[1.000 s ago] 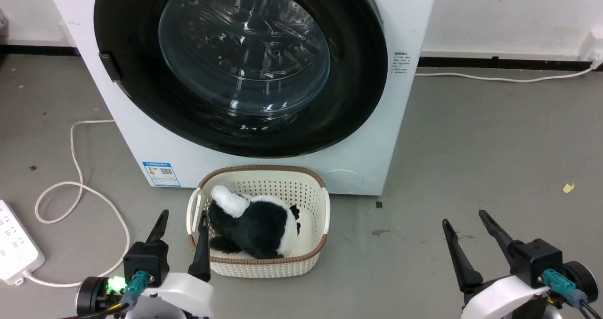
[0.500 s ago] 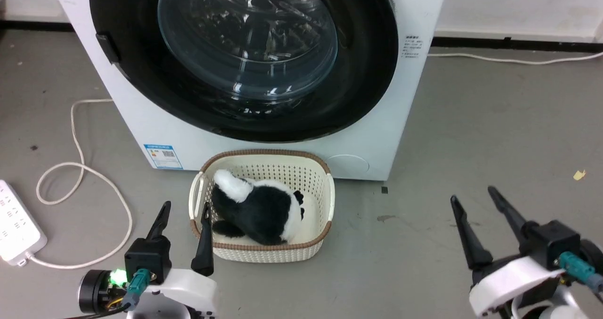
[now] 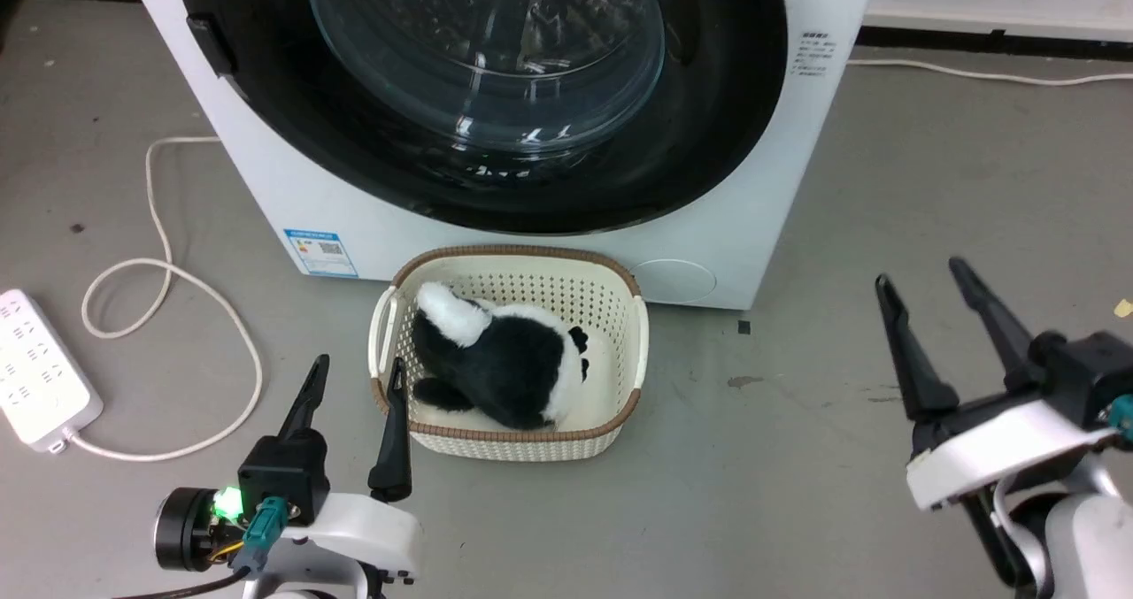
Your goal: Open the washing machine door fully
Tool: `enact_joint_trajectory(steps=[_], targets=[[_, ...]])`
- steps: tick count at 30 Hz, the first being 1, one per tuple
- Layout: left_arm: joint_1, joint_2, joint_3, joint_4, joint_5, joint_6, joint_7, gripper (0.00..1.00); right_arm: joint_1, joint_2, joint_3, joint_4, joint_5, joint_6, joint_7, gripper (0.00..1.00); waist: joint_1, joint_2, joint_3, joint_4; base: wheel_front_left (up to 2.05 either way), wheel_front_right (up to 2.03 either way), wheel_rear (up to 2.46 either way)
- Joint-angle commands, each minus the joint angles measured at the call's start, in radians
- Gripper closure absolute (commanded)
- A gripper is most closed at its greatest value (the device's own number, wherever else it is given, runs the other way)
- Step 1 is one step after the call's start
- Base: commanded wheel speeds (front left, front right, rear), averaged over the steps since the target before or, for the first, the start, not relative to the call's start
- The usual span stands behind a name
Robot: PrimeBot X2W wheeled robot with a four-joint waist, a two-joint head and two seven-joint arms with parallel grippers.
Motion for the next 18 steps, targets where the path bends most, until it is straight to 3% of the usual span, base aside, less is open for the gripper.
enact_joint_trajectory(steps=[1,2,3,4,18], targets=[[-0.023,0.000,-0.007,-0.006,-0.006,0.006,-0.010,0.00,-0.033,-0.012,-0.003,0.004,0.018,-0.001,0.002,0.22,-0.0001,-0.0001,0.007,0.005,0.00,0.00,0.00],[-0.024,0.000,-0.009,-0.007,-0.007,0.007,-0.012,0.00,-0.044,-0.014,-0.004,0.007,0.024,-0.001,0.003,0.65,-0.0001,-0.0001,0.011,0.007,0.00,0.00,0.00],[-0.024,0.000,-0.009,-0.007,-0.007,0.007,-0.012,0.00,-0.044,-0.014,-0.004,0.007,0.024,-0.001,0.003,0.65,-0.0001,-0.0001,0.011,0.007,0.00,0.00,0.00],[-0.027,0.001,-0.012,-0.008,-0.008,0.009,-0.017,0.00,-0.067,-0.017,-0.005,0.012,0.038,-0.001,0.006,1.00,-0.0001,-0.0001,0.018,0.010,0.00,0.00,0.00],[-0.058,0.001,-0.037,-0.017,-0.023,0.023,-0.044,0.00,-0.235,-0.007,-0.059,0.084,0.184,-0.001,0.087,1.00,-0.0001,-0.0001,0.078,0.041,0.00,0.00,0.00]])
